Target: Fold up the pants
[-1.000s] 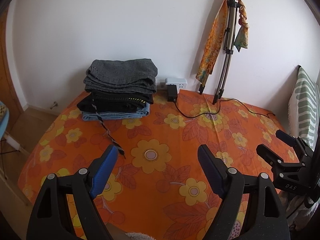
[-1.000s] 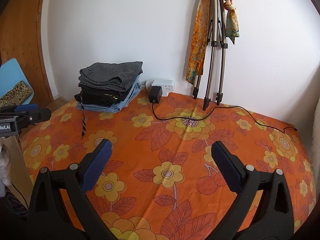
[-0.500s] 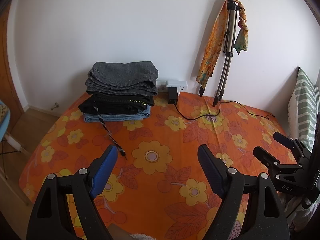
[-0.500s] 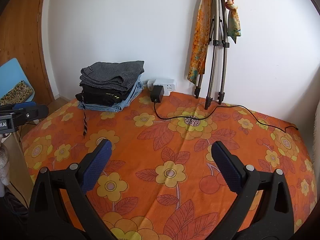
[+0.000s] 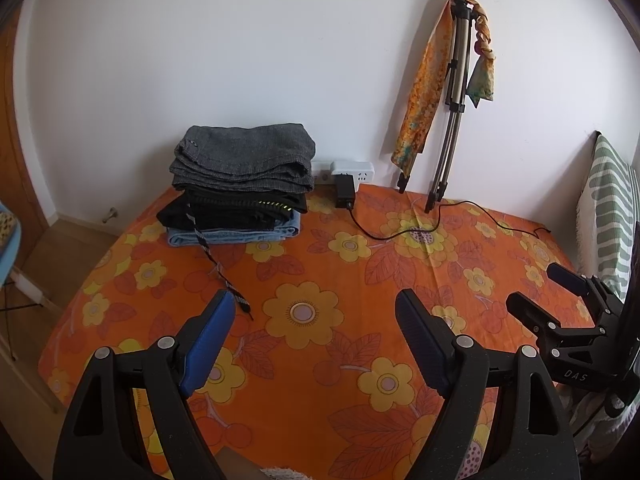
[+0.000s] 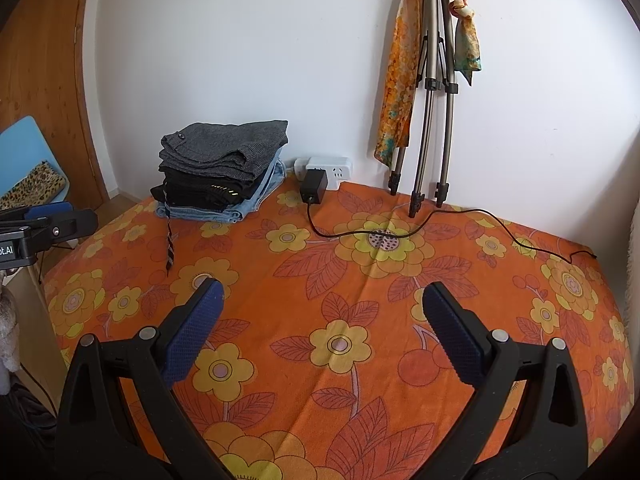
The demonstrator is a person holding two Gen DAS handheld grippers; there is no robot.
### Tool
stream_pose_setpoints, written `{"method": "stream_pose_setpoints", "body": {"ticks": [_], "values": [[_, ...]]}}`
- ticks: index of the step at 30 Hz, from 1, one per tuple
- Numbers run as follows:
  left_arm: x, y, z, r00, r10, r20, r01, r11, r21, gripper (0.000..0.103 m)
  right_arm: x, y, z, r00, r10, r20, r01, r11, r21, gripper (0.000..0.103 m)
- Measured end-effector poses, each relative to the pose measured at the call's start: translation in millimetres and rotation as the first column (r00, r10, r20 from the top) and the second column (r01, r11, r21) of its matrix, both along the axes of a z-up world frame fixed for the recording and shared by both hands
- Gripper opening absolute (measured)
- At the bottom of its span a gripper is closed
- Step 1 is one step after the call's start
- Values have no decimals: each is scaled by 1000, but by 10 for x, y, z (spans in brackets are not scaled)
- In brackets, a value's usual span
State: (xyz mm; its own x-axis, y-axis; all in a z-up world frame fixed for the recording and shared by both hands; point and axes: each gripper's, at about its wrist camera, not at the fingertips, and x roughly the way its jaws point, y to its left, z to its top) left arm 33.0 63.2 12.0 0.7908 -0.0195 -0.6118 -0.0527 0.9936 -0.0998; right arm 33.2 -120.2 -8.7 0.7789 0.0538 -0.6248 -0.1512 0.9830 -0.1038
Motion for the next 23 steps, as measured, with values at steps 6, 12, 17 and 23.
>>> {"method": "stream_pose_setpoints", "body": {"ticks": [6, 12, 17, 23], "values": [[-6, 6, 5, 1000, 2, 1, -2, 1000, 1, 82, -6, 6, -5, 1000, 1, -3, -1, 1000, 3, 101], [-9, 3, 9, 1000, 5, 3, -5, 1000, 4, 82, -3, 9, -3, 1000, 0, -3, 0, 1000, 2, 101], [-30, -15, 24, 1000, 7, 19, -7, 1000, 20, 82, -14, 13, -9, 1000, 0, -2, 0, 1000, 2, 101], [-26, -36, 19, 1000, 4, 20, -5, 1000, 29, 82, -10, 4, -7, 1000, 1, -4, -1, 1000, 3, 101]]}}
